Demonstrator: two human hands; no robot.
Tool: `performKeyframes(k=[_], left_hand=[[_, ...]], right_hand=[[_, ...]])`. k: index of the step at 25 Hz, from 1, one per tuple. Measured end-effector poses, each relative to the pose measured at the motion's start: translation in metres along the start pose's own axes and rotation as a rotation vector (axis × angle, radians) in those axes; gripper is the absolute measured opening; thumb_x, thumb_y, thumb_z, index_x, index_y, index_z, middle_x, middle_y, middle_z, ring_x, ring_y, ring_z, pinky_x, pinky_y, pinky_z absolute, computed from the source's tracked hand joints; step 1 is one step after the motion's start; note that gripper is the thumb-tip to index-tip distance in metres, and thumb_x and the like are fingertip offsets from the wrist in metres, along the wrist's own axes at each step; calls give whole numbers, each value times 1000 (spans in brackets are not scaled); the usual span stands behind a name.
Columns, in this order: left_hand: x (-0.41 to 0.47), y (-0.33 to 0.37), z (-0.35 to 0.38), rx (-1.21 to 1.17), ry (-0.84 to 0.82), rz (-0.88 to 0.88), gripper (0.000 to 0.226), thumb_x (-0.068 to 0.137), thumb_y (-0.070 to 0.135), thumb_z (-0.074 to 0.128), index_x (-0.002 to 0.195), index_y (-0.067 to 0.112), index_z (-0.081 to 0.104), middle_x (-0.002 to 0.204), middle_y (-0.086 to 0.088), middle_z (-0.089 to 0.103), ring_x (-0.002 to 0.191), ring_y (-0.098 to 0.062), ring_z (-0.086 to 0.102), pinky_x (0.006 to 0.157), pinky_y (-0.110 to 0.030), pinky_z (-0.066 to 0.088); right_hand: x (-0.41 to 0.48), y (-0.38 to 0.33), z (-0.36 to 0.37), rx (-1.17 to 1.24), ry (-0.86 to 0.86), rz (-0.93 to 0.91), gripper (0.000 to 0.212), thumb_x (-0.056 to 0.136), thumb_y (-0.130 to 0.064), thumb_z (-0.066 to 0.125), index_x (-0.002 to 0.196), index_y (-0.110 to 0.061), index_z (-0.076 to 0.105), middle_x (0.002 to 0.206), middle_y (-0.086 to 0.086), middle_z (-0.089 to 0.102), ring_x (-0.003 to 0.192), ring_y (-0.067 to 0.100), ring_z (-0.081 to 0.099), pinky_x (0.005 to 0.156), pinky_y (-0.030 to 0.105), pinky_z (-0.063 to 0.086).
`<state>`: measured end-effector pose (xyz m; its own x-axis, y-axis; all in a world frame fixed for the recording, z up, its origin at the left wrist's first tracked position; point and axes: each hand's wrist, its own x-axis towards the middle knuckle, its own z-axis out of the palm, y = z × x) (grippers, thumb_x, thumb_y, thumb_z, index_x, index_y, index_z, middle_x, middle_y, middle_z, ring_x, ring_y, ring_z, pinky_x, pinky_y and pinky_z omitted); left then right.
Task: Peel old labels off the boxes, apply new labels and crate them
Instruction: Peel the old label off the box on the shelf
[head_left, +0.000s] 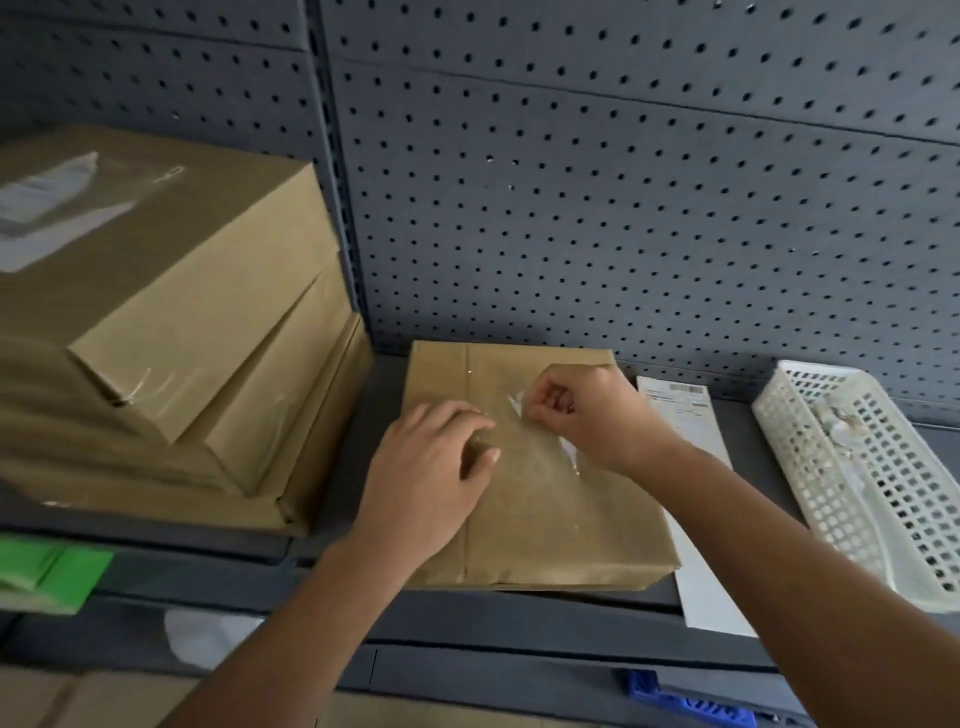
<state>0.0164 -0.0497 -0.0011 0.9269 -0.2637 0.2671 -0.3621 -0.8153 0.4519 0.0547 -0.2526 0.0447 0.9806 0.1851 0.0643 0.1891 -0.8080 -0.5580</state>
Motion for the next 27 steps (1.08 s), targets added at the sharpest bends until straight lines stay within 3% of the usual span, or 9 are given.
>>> performKeyframes(k=[10, 17, 27], left_hand=[[-3, -10, 3, -10, 10, 5, 31, 97, 50, 52, 122, 35, 63, 122, 23, 55, 113, -2, 48, 99, -29, 44], [-1, -10, 1, 10, -6, -3, 31, 96, 49, 51, 122, 36, 63, 121, 24, 55, 113, 1, 47, 90, -22, 45], [-1, -8, 1, 21, 0, -27, 28, 95, 48, 55, 118, 36, 65, 119, 25, 56, 111, 3, 46, 78, -17, 37]], right_hand=[[28, -1, 4, -131, -141, -58, 9, 82, -22, 78, 82, -16, 72, 74, -13, 64, 68, -7, 57, 67, 8, 46], [36, -4, 1, -200, -213, -17, 7, 82, -29, 76, 83, -24, 71, 76, -15, 66, 77, 1, 61, 80, 30, 55], [38, -8, -3, -212, -267, 28, 10, 78, -37, 76, 78, -30, 69, 72, -18, 66, 63, -3, 62, 82, 35, 56]])
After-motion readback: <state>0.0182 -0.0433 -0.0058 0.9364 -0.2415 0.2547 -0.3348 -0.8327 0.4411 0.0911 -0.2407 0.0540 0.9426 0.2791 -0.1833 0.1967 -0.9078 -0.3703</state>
